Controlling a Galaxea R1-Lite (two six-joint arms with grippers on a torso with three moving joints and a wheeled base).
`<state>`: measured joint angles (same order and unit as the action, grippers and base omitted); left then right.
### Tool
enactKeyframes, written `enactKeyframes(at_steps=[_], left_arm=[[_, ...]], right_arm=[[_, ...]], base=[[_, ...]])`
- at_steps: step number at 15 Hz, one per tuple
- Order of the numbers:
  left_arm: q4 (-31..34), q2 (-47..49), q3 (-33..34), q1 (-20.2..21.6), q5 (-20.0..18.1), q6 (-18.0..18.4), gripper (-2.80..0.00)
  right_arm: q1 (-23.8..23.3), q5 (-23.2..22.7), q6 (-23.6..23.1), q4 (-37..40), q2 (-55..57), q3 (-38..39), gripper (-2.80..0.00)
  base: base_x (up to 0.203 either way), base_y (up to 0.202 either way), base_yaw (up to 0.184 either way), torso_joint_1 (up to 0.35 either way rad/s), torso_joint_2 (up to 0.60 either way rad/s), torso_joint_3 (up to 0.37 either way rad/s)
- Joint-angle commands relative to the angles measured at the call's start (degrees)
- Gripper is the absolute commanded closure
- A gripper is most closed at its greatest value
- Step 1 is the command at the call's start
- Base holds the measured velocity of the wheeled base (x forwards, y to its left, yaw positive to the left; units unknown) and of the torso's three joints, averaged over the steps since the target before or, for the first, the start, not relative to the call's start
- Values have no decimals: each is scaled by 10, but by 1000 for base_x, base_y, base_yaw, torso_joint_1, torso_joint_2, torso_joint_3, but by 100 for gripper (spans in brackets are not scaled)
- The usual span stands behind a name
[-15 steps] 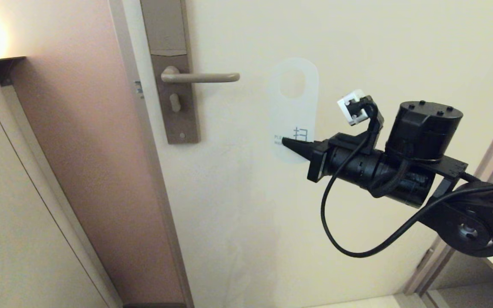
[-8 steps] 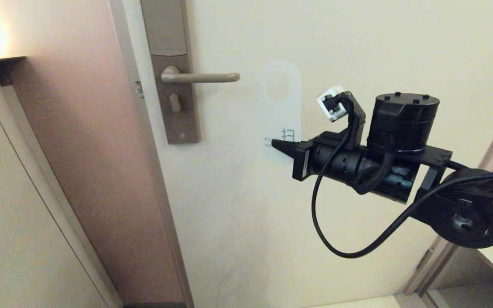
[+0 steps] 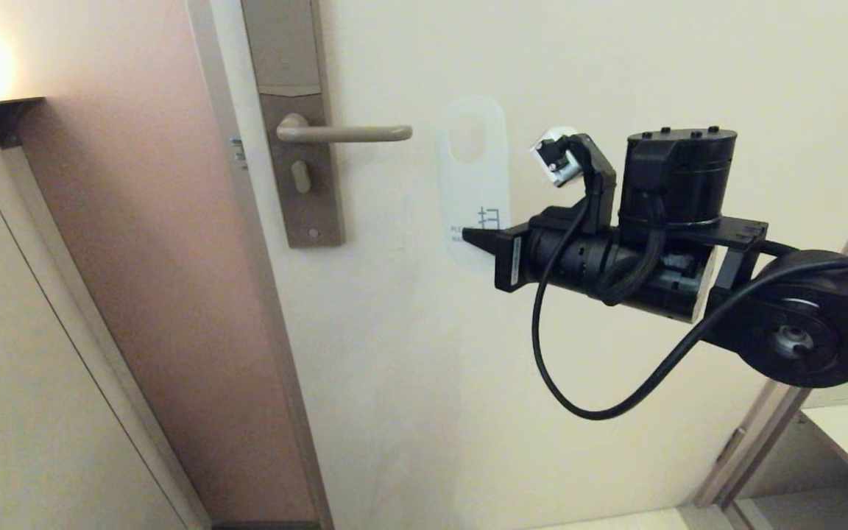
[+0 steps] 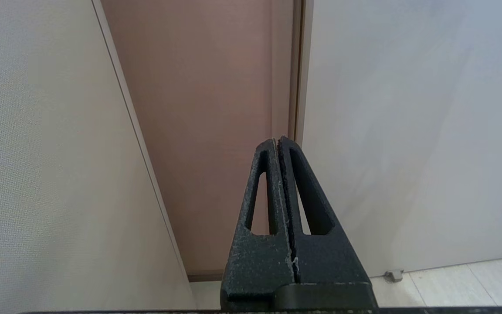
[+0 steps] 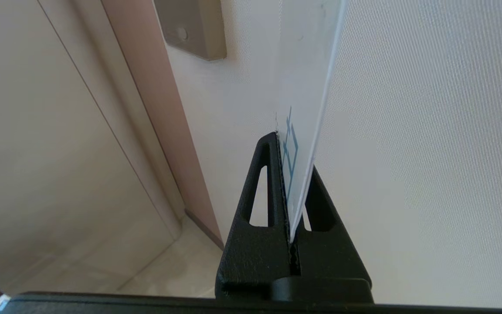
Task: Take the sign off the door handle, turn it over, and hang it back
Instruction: Hang the sign back with the other side facing out
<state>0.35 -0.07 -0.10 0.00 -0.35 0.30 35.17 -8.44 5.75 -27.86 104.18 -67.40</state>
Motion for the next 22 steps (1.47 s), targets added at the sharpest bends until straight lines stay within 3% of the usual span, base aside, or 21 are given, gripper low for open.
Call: enactKeyframes(at_steps=[1, 10, 22], left_arm=[[0, 1, 0, 0, 0, 0, 0], [0, 1, 0, 0, 0, 0, 0], [0, 1, 0, 0, 0, 0, 0]], right_arm=[[2, 0, 0, -1, 16, -23, 0], [15, 41, -19, -4, 77, -112, 0], [58, 60, -19, -4, 94, -118, 0]], base=[[0, 0, 0, 0, 0, 0], [0, 0, 0, 0, 0, 0], [0, 0, 0, 0, 0, 0]])
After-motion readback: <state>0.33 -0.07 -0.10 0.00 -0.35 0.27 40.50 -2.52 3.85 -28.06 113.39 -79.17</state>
